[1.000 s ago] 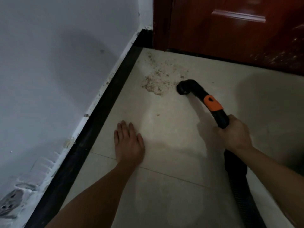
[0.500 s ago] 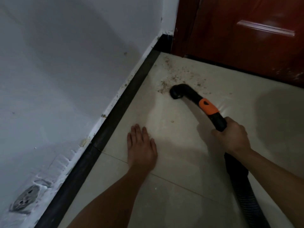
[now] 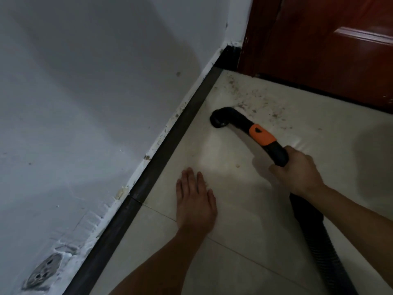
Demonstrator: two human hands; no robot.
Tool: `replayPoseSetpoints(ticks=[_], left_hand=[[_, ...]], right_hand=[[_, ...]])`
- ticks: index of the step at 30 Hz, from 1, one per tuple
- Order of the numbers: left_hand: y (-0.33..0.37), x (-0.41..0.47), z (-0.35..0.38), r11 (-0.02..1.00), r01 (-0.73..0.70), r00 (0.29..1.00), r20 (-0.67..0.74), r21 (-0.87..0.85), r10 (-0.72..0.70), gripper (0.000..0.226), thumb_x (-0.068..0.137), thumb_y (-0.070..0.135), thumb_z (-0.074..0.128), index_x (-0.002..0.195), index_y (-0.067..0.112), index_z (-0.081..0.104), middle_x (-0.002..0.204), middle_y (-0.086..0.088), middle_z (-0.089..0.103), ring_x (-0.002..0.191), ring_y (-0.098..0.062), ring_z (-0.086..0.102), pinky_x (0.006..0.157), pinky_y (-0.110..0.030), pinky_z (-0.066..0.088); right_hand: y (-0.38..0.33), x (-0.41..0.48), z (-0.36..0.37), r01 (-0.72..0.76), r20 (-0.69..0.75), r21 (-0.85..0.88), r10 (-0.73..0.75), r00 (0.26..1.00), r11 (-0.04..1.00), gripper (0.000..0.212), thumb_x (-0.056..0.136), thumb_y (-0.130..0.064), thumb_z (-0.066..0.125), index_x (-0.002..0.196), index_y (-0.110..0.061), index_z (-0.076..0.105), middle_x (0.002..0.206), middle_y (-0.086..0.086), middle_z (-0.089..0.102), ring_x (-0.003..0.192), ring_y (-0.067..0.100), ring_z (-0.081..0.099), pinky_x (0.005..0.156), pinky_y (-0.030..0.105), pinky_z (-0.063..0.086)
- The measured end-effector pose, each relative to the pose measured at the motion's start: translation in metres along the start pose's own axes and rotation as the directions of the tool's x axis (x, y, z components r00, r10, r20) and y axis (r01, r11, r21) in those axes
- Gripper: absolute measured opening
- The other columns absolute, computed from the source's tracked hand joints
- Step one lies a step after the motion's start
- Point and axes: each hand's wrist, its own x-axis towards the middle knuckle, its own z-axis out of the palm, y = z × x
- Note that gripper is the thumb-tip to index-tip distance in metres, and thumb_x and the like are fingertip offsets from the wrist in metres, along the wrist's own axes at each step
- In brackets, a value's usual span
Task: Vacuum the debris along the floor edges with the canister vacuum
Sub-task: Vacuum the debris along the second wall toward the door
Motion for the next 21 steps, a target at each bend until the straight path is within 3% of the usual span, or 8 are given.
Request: replayPoseSetpoints(ticks=[6, 11, 16, 21], left_hand=[[0.004, 0.0, -0.004, 1.0, -0.005, 1.0, 0.004, 0.001, 0.005, 0.064, 0.099, 0.042, 0.007, 0.152, 0.008, 0.012, 0.16, -0.018, 0.002, 0.149, -0.029, -0.005, 0.121, -0.043, -0.002], [0.003, 0.0, -0.004, 1.0, -0.002, 1.0, 0.008, 0.011, 0.002, 0.063, 0.1, 0.043, 0.008, 0.152, 0.008, 0.011, 0.16, -0.018, 0.0, 0.148, -0.03, -0.006, 0.12, -0.047, 0.0], [0.0, 0.002, -0.004, 1.0, -0.013, 1.0, 0.025, 0.018, 0.013, 0.062, 0.101, 0.043, 0.013, 0.153, 0.009, 0.013, 0.16, -0.018, 0.001, 0.148, -0.029, -0.006, 0.119, -0.045, -0.004], [-0.004, 0.002, -0.006, 1.0, -0.006, 1.0, 0.015, 0.016, 0.005, 0.061, 0.101, 0.041, 0.017, 0.152, 0.008, 0.018, 0.16, -0.018, 0.008, 0.149, -0.029, 0.001, 0.121, -0.045, 0.001]], right_hand=[[-0.012, 0.036, -0.004, -0.152, -0.157, -0.018, 0.147, 0.977, 0.988, 0.027, 0.08, -0.019, 0.07, 0.1, -0.007, 0.058, 0.075, 0.009, 0.054, 0.062, 0.026, 0.05, 0.053, 0.028, 0.032], [-0.035, 0.056, 0.018, -0.011, -0.038, 0.029, 0.012, 0.999, 1.0, 0.022, 0.08, -0.018, 0.071, 0.094, -0.011, 0.055, 0.068, 0.0, 0.05, 0.056, 0.013, 0.048, 0.047, 0.022, 0.03], [-0.063, 0.067, 0.03, -0.043, -0.049, 0.066, 0.046, 0.998, 0.997, 0.025, 0.081, -0.021, 0.071, 0.094, -0.011, 0.052, 0.076, 0.006, 0.052, 0.057, 0.015, 0.044, 0.047, 0.022, 0.028], [-0.056, 0.012, 0.029, 0.043, 0.055, 0.047, -0.045, 0.997, 0.998, 0.028, 0.078, -0.027, 0.073, 0.089, -0.012, 0.051, 0.074, 0.005, 0.055, 0.061, 0.022, 0.054, 0.054, 0.028, 0.041]])
